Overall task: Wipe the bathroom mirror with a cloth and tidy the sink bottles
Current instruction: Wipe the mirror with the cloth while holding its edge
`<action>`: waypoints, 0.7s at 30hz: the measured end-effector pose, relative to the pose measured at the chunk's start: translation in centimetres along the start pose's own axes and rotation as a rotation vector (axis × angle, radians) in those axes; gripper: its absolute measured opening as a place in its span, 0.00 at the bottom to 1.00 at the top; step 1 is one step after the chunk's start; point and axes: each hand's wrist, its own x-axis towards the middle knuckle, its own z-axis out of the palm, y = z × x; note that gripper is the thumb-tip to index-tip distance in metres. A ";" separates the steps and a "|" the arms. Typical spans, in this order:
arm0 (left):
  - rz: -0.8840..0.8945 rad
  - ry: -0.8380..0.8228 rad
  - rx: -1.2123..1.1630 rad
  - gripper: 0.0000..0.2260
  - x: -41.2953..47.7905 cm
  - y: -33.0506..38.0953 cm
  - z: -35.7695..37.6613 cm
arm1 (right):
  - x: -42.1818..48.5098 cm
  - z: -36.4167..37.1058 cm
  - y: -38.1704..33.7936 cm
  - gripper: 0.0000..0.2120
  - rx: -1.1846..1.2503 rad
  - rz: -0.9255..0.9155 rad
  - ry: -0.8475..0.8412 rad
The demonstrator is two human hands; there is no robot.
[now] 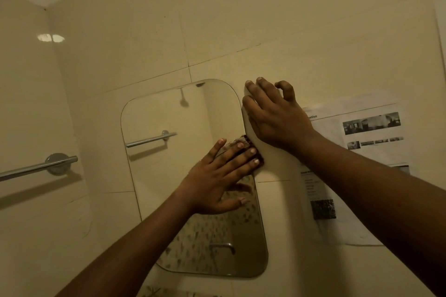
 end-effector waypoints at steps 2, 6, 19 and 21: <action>0.028 -0.034 0.014 0.39 0.1 -0.8 -0.5 | 0.0 -0.1 0.0 0.14 -0.004 0.000 -0.003; 0.047 -0.066 0.042 0.39 0.6 -2.2 -1.6 | 0.1 -0.4 -0.1 0.14 -0.013 -0.003 -0.013; -0.118 -0.029 -0.008 0.35 4.4 -6.9 -4.5 | 0.2 -0.3 0.0 0.23 0.069 0.034 -0.008; -0.168 -0.008 -0.033 0.35 5.0 -6.9 -4.7 | 0.1 -0.2 0.0 0.25 0.081 0.044 -0.020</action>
